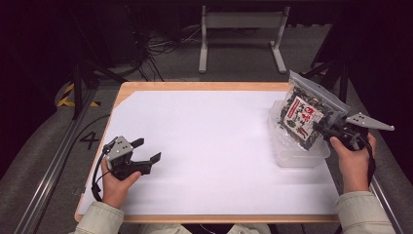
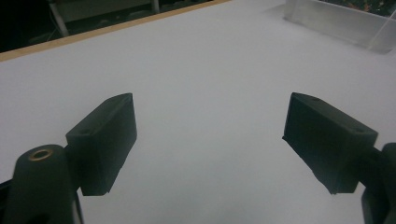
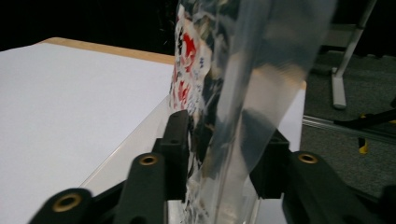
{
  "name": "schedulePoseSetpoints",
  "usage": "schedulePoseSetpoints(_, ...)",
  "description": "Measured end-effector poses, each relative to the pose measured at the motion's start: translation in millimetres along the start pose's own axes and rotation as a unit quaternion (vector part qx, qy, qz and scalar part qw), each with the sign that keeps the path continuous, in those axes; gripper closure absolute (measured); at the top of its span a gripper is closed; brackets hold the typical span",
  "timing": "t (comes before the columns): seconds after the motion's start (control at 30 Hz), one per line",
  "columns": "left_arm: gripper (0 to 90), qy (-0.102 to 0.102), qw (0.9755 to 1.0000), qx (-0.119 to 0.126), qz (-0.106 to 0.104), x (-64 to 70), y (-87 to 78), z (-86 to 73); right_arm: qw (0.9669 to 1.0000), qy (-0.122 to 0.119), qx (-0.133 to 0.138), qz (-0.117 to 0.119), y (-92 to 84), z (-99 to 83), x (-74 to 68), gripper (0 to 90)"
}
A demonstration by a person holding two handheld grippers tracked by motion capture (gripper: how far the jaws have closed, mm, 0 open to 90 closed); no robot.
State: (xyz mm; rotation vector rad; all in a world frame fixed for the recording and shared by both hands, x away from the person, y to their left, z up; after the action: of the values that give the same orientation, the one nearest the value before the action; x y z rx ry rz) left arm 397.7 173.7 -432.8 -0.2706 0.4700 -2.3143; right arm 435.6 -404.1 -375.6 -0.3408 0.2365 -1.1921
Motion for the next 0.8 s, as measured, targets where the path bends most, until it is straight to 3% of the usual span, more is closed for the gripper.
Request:
schedulePoseSetpoints(0.13, 17.9, 0.002, 1.0000, 0.000, 0.000, 0.0, -0.2, 0.1, 1.0000, 0.001, 0.006, -0.002, -2.1, 1.3, 0.5, 55.7)
schedulePoseSetpoints(0.27, 17.8, 0.002, 1.0000, 0.000, 0.000, 0.3, 0.0, 0.2, 0.9998, 0.004, 0.017, -0.007, -7.0, 1.3, 0.9, 44.9)
schedulePoseSetpoints(0.53, 17.7, 0.000, 1.0000, 0.000, -0.002, 1.6, 0.5, 0.3, 0.9996, 0.000, 0.026, -0.006, -16.9, 1.1, -4.3, 39.8)
schedulePoseSetpoints(0.8, 17.7, 0.002, 1.0000, 0.004, -0.004, 3.8, -0.7, 1.6, 0.9991, -0.014, 0.031, -0.026, -37.0, 3.7, -9.4, 37.3)
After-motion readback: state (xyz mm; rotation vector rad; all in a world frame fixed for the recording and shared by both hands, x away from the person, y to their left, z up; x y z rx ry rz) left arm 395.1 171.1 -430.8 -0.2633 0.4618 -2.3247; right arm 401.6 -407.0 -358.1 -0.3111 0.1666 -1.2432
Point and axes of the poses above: each handheld gripper's, and its own axes: y roughly forward along the jaws, z roughly out of its top, x roughly to its right, the point moved 6 cm from there along y, roughly forward along the jaws, and after that the axes turned 2 degrees about -z, right-handed, at the moved point
